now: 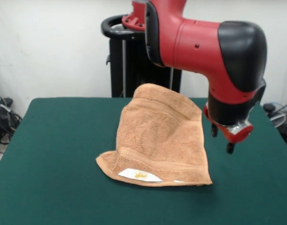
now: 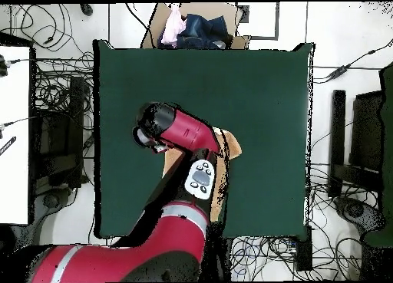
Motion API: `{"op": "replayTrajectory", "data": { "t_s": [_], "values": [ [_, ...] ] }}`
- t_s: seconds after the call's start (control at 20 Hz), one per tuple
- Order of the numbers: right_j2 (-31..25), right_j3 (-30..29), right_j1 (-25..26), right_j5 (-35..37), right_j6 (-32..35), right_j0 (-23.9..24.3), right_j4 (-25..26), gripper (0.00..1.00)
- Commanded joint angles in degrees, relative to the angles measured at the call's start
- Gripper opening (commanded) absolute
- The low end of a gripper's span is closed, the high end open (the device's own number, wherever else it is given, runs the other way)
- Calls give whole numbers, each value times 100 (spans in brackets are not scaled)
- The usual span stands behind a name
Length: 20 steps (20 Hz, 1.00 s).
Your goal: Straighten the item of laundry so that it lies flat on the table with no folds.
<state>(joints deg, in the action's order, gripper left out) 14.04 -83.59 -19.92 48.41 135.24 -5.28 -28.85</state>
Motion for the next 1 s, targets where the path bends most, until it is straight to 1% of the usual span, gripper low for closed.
{"op": "replayTrajectory", "data": {
  "t_s": [0.05, 0.15, 0.25, 0.35, 0.7, 0.8, 0.9, 1.0],
  "values": [
    [-173, 229, 58, 736, 197, 564, 540, 100],
    [-207, 250, 101, 729, 203, 677, 582, 100],
    [-304, 209, 132, 575, 169, 779, 596, 100],
    [-334, 208, 122, 544, 214, 808, 625, 100],
    [-257, 899, 214, 1237, 463, 789, 851, 100],
    [-227, 914, 160, 1275, 510, 766, 924, 100],
    [-233, 704, 65, 1097, 527, 743, 935, 100],
    [-299, 353, 0, 641, 534, 714, 862, 100]
  ]
}}
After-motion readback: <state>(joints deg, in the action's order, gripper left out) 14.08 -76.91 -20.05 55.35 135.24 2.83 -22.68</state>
